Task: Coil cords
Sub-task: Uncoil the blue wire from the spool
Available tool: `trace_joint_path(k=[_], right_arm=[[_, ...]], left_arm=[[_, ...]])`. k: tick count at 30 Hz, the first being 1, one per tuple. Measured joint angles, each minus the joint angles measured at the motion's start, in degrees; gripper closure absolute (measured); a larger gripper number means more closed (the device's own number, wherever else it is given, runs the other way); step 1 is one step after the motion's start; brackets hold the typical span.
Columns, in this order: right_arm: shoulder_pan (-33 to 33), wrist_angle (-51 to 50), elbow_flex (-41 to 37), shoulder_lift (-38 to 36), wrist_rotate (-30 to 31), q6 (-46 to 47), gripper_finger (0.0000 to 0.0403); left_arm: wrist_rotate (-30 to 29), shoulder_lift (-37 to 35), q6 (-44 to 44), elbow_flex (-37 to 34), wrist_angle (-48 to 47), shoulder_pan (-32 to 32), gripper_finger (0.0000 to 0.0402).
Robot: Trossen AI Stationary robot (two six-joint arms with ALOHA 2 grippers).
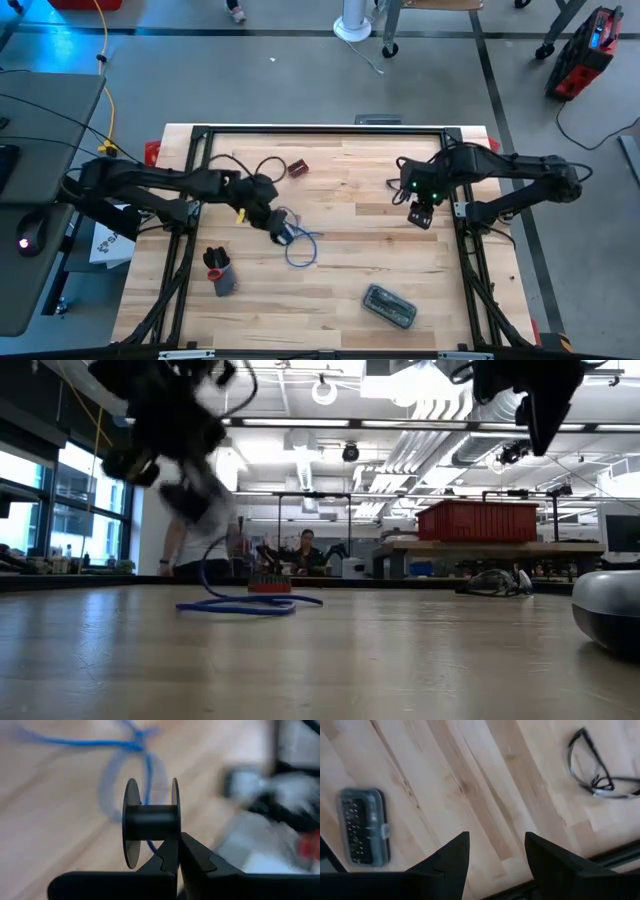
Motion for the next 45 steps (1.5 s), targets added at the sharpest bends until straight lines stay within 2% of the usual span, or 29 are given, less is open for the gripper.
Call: trace_joint_path(k=[2, 4, 6, 9, 11, 14, 16, 22, 30, 37, 45], right_arm=[[0.7, 0.8, -1.7, 0.0, -0.1, 0.8, 0.0217], [1.2, 2.5, -3.1, 0.0, -0.9, 1.5, 0.0217], [1.6, 4.3, -4.3, 0.0, -1.9, 1.8, 0.0217], [2.3, 6.2, -5.9, 0.0, -2.4, 4.2, 0.0217], [2.9, 6.8, -6.5, 0.0, -2.5, 5.0, 0.0217], [4.0, 7.3, -7.0, 0.0, -2.6, 6.0, 0.0217], [4.8, 7.0, -7.1, 0.0, -2.6, 6.1, 0.0217], [7.2, 7.6, -7.1, 0.0, -2.4, 10.0, 0.0217], [8.7, 9.8, -7.1, 0.0, -1.3, 11.9, 0.0217], [8.7, 11.0, -7.1, 0.0, -1.0, 11.9, 0.0217], [8.7, 11.0, -7.1, 0.0, -1.0, 11.9, 0.0217]], left_arm=[[-4.9, 0.2, -4.1, -1.7, 11.1, 0.9, 0.0401], [-6.9, 0.4, -6.6, -3.4, 27.7, 2.5, 0.0401], [-9.2, 2.4, -8.1, -4.0, 38.6, 4.6, 0.0401], [-12.3, 7.4, -11.2, -4.3, 44.7, 8.3, 0.0401], [-11.3, 11.1, -12.2, -4.2, 48.3, 9.8, 0.0401], [-5.6, 15.4, -9.9, -4.2, 48.5, 10.3, 0.0401], [-4.8, 17.0, -8.1, -4.3, 45.5, 10.2, 0.0401], [-10.5, 16.0, -1.9, -5.0, 34.4, 8.6, 0.0401], [-15.5, 12.6, 0.2, -7.4, 29.3, 8.8, 0.0392], [-14.4, 12.7, 0.2, -7.4, 28.3, 11.5, 0.0346], [-10.3, 10.2, 0.6, -7.4, 33.2, 16.2, 0.0257]])
